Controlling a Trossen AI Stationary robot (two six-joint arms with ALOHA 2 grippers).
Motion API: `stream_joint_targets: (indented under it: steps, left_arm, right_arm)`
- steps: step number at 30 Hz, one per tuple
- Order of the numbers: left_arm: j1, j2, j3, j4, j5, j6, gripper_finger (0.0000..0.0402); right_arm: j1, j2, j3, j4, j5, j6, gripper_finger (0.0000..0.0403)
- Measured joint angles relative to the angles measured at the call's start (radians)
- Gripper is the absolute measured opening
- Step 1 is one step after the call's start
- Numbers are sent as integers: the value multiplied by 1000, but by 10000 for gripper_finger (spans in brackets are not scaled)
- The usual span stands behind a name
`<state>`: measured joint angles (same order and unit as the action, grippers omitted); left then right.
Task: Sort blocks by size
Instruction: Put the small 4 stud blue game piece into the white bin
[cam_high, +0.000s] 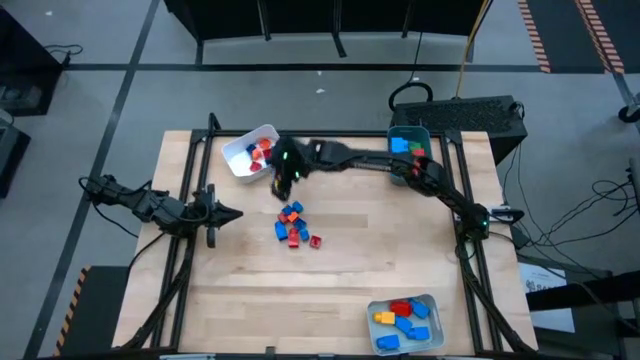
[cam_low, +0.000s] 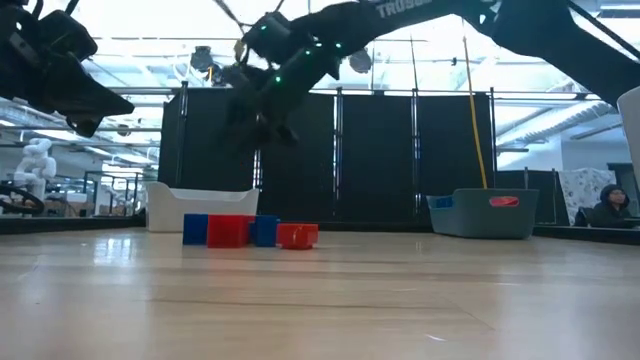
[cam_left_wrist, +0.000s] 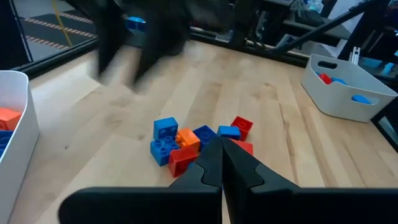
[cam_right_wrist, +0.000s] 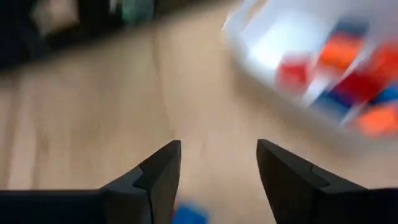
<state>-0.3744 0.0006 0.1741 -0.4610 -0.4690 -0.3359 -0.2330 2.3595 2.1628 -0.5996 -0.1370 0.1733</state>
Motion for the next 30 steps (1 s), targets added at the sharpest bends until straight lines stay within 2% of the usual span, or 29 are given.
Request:
stream_joint_targets:
  steps: [4,6,26,30]
  left_arm:
    - [0,0,0,0,1,-4,2]
    - [0,1,0,0,1,-21,2]
    - [0,3,0,-2,39,-51,2]
    - [0,3,0,-3,42,-51,2]
  right_arm:
    - [55,28,-3,-205,206,-13,195]
    - [70,41,-4,-252,245,-4,195]
    - [98,73,-3,-288,240,120,196]
    - [105,71,-51,-273,242,145,195]
